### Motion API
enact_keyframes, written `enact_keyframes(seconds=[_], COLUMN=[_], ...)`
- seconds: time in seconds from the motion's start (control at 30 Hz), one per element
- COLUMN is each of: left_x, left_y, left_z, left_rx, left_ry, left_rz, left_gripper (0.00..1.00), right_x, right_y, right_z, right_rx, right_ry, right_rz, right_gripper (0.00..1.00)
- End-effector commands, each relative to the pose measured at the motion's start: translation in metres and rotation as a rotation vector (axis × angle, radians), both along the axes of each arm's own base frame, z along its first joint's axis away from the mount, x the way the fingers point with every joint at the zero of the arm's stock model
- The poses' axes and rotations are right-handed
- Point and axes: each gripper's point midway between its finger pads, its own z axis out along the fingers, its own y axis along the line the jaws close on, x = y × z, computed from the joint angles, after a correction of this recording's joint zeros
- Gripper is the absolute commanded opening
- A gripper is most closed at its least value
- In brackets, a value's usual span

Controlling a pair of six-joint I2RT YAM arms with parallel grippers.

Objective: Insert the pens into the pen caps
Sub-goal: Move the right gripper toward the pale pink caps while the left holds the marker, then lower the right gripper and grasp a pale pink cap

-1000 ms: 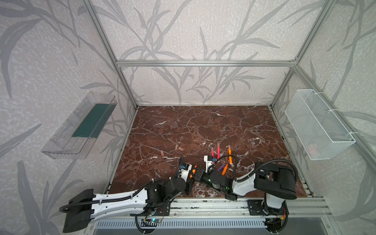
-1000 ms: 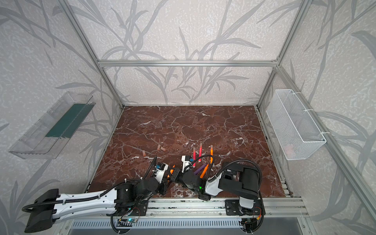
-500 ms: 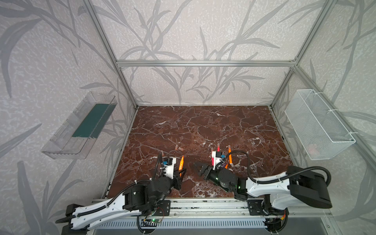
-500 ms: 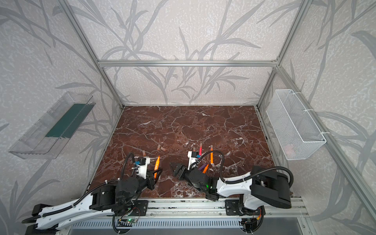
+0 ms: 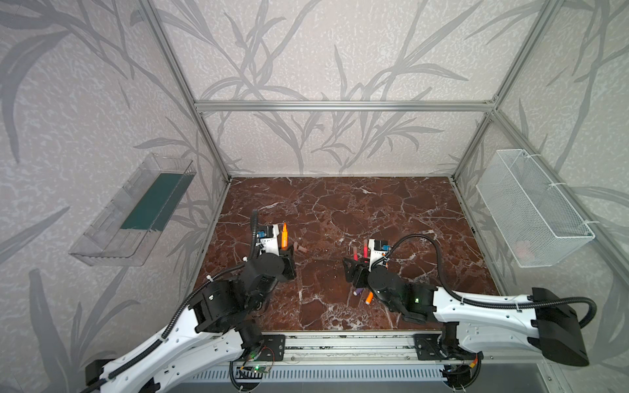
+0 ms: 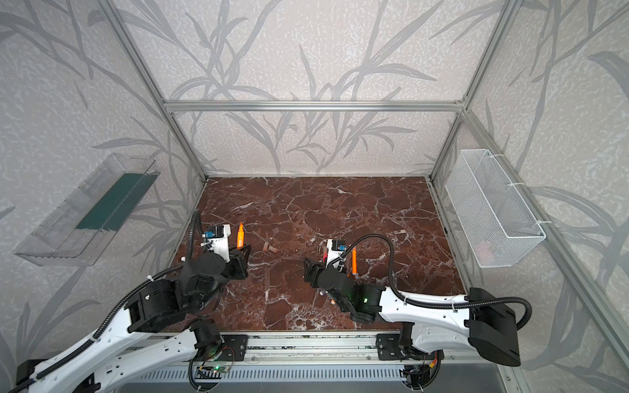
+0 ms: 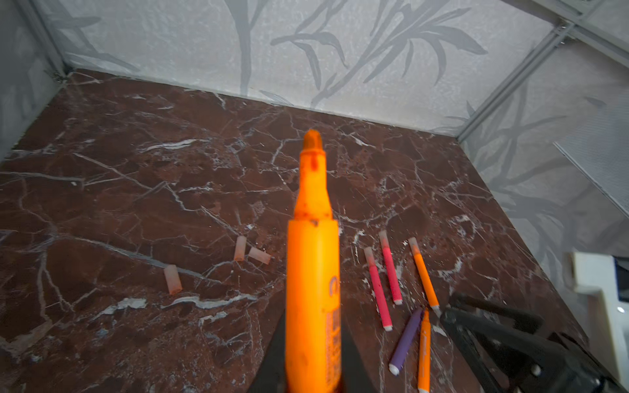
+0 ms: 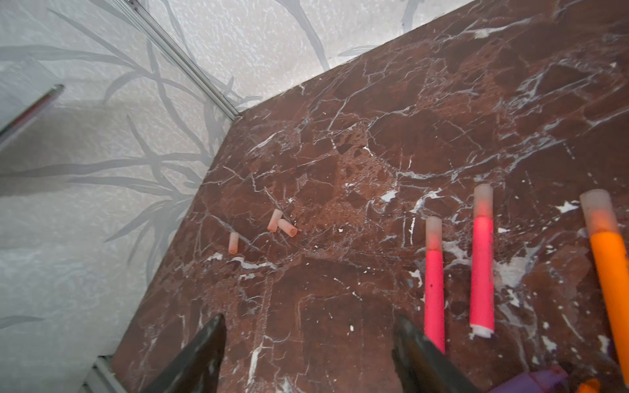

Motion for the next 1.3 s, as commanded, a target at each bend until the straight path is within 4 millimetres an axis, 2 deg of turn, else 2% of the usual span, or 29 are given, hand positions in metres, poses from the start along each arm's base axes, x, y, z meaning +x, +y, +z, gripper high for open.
enact_keyframes(seconds=[0.0,0.1,0.2,0.37,0.53,0.6,0.8,1.0,1.2,1.27], left_x=[0.021,0.040,0.044,0.042,0.035,0.033,0.033,0.033,0.029,0.029], left_y=[0.005,0.017,0.041,0.057,0.070,0.072,0.073,0.073,0.076,0.076], left_z=[-0.018,-0.044,-0.063,-0.068,-0.066,-0.065,-0.061,-0.061,-0.055,-0.055], left_rx=[-0.012,-0.051,-0.041,-0.032,-0.049,-0.057,-0.053,-0.055,-0.066,-0.067], left_ry=[0.058,0.123,0.127,0.082,0.040,0.028,0.022,0.021,-0.002,-0.003], left_rz=[0.036,0.075,0.172,0.232,0.286,0.294,0.288,0.291,0.294,0.294], left_gripper=[0.00,0.00,0.00,0.00,0.00,0.00,0.00,0.00,0.00,0.00], right_x=[0.004,0.012,0.026,0.058,0.079,0.089,0.124,0.132,0.129,0.128], right_y=[0.015,0.042,0.074,0.122,0.165,0.174,0.176,0.189,0.195,0.196], right_z=[-0.012,-0.019,-0.029,-0.061,-0.088,-0.097,-0.115,-0.130,-0.141,-0.142], right_rx=[-0.195,-0.300,-0.408,-0.599,-0.639,-0.617,-0.549,-0.467,-0.466,-0.462], right_ry=[0.007,0.021,0.032,0.043,0.033,0.057,0.120,0.158,0.173,0.174], right_rz=[0.069,0.120,0.175,0.254,0.396,0.431,0.469,0.577,0.611,0.622], right_gripper=[0.74,0.74,0.71,0.66,0.61,0.58,0.57,0.57,0.55,0.52])
